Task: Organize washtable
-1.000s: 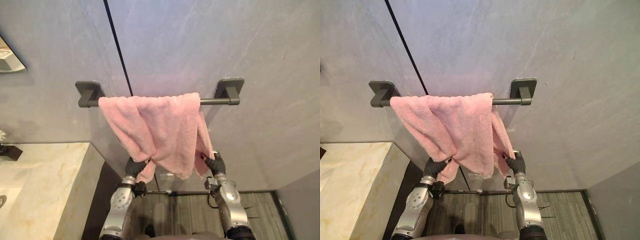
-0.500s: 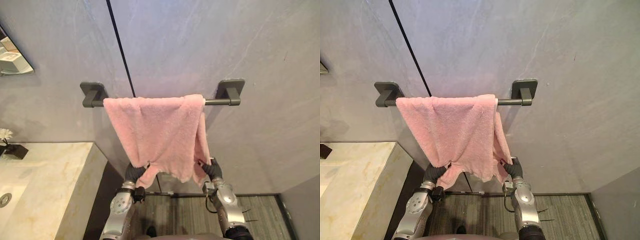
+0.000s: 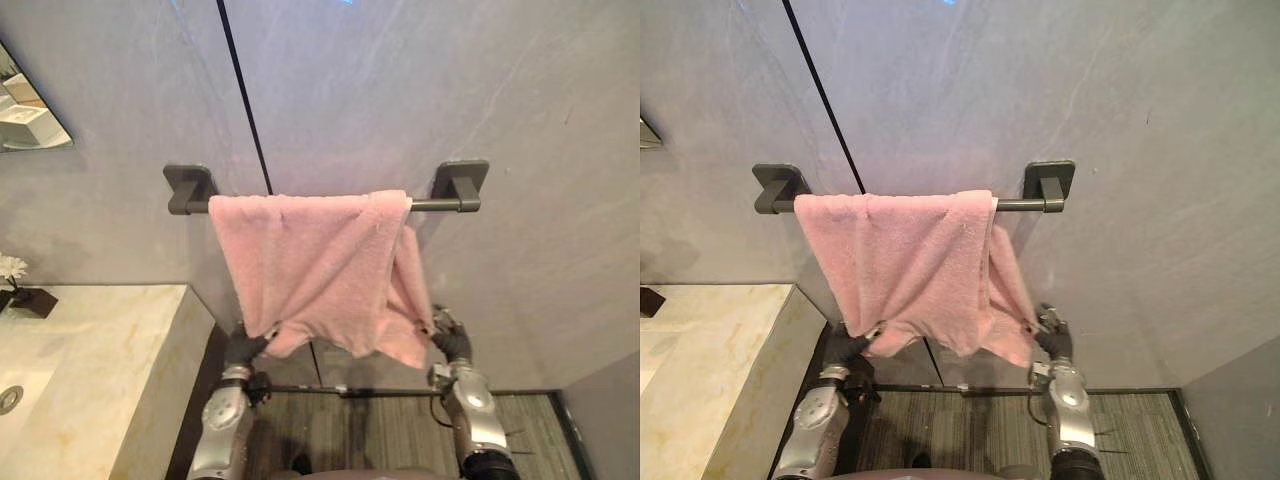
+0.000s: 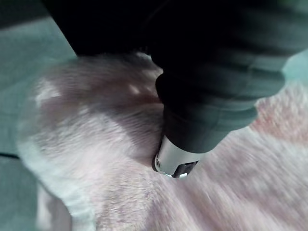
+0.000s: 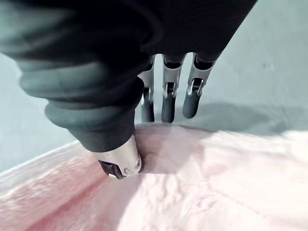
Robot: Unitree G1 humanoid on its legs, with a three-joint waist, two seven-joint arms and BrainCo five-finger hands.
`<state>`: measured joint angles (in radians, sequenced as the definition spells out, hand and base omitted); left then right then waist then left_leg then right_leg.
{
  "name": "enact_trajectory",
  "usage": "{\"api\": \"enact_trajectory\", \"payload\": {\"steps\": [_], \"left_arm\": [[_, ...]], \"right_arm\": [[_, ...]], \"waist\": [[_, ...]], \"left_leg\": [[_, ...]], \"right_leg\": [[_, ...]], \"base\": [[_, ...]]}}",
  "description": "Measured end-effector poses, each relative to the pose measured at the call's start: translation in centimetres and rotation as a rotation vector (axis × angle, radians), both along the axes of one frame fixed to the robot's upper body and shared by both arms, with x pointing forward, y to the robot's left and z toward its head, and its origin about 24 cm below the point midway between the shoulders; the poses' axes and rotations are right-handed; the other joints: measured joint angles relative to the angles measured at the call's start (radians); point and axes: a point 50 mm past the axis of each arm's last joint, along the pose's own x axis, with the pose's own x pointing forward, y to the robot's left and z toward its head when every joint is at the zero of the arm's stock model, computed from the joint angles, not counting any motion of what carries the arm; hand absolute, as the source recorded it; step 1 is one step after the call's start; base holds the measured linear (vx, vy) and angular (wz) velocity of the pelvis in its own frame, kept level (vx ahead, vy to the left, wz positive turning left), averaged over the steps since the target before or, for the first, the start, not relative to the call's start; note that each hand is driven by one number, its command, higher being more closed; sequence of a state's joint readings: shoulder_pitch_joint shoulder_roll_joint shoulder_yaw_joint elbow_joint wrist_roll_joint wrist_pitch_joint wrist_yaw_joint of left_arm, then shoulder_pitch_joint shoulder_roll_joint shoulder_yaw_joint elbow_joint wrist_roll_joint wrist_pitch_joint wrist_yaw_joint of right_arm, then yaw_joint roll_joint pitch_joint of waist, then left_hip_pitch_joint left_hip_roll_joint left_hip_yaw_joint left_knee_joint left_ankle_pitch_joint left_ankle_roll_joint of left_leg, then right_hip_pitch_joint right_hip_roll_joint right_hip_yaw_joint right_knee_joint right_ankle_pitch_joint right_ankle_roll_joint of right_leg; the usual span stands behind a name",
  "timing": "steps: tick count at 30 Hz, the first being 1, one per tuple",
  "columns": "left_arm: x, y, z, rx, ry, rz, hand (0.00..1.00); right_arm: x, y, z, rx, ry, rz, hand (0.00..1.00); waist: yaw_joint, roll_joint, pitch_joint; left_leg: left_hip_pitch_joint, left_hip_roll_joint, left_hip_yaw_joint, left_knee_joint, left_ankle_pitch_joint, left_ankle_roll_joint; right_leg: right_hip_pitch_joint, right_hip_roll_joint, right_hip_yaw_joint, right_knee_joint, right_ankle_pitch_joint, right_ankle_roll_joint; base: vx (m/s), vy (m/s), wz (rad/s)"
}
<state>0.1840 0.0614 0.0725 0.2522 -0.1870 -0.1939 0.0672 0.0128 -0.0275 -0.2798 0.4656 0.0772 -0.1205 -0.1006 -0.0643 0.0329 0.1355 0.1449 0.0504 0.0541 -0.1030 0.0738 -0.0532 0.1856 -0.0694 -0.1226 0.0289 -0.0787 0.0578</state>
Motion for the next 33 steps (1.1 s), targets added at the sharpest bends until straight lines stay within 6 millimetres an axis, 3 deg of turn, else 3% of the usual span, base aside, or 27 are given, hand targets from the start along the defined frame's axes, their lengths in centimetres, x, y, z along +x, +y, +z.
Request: {"api": "enact_trajectory", "payload": {"steps": [1,4,9,13,18,24,29,33], "left_arm": [[-0.5,1.0,-0.4,0.019,0.026,0.027,0.0],[-1.6,1.9,-1.3,-0.021,0.073,0.072,0.0],[-2.6,1.6,-2.5,-0.143,0.113,0.133,0.0],[-3.8,2.8,-2.4,-0.201,0.092,0.248,0.0],[-4.2,4.4,0.9,-0.205,-0.062,0.322,0.0],[-2.9,4.4,5.6,-0.168,-0.285,0.309,0.0],[-2.5,4.1,11.1,-0.112,-0.546,0.269,0.0],[-2.0,4.0,16.4,-0.055,-0.809,0.246,0.0]], "right_arm": [[-0.8,-1.5,-0.1,-0.031,0.019,-0.044,0.0],[-2.2,-2.9,-0.5,-0.062,0.06,-0.103,0.0],[-4.6,-3.4,-1.7,-0.023,0.115,-0.193,0.0],[-5.7,-4.5,-0.4,-0.01,0.044,-0.308,0.0],[-7.0,-7.1,3.7,-0.087,-0.125,-0.473,0.0],[-6.5,-7.3,7.1,-0.149,-0.259,-0.463,0.0],[-5.2,-6.9,12.3,-0.222,-0.518,-0.442,0.0],[-4.4,-5.9,17.9,-0.305,-0.793,-0.399,0.0]], "waist": [[0.003,-0.004,0.002],[0.007,-0.012,0.0],[0.023,-0.016,-0.003],[0.025,-0.014,-0.005],[0.03,-0.03,-0.051],[0.028,-0.031,-0.073],[0.025,-0.02,-0.081],[0.022,-0.017,-0.082]], "left_leg": [[-0.001,0.0,0.0,0.0,0.0,0.0],[-0.002,0.0,0.001,0.0,0.0,-0.001],[-0.003,0.001,0.003,0.0,-0.001,-0.001],[-0.004,0.005,0.009,0.0,-0.003,0.001],[-0.008,0.005,0.03,0.006,-0.009,0.004],[-0.001,0.002,0.033,0.006,-0.019,0.003],[0.005,-0.001,0.029,0.006,-0.018,0.005],[0.009,-0.002,0.026,0.007,-0.015,0.009]], "right_leg": [[0.0,0.0,0.0,-0.002,0.0,0.0],[0.0,0.0,-0.001,-0.006,0.0,0.0],[-0.001,0.0,-0.001,-0.005,0.0,0.0],[-0.005,-0.004,-0.001,-0.001,-0.002,0.002],[-0.013,-0.015,-0.007,0.006,-0.008,0.007],[-0.013,-0.019,-0.002,0.016,-0.011,0.01],[-0.014,-0.018,0.009,0.023,-0.014,0.01],[-0.011,-0.017,0.015,0.025,-0.013,0.01]], "base": [[0.0,0.0,0.0],[0.0,0.0,0.0],[0.0,0.0,0.0],[0.0,0.0,0.0],[0.01,0.005,-0.02],[-0.01,0.0,-0.03],[-0.03,-0.001,-0.03],[-0.01,-0.004,-0.01]]}}
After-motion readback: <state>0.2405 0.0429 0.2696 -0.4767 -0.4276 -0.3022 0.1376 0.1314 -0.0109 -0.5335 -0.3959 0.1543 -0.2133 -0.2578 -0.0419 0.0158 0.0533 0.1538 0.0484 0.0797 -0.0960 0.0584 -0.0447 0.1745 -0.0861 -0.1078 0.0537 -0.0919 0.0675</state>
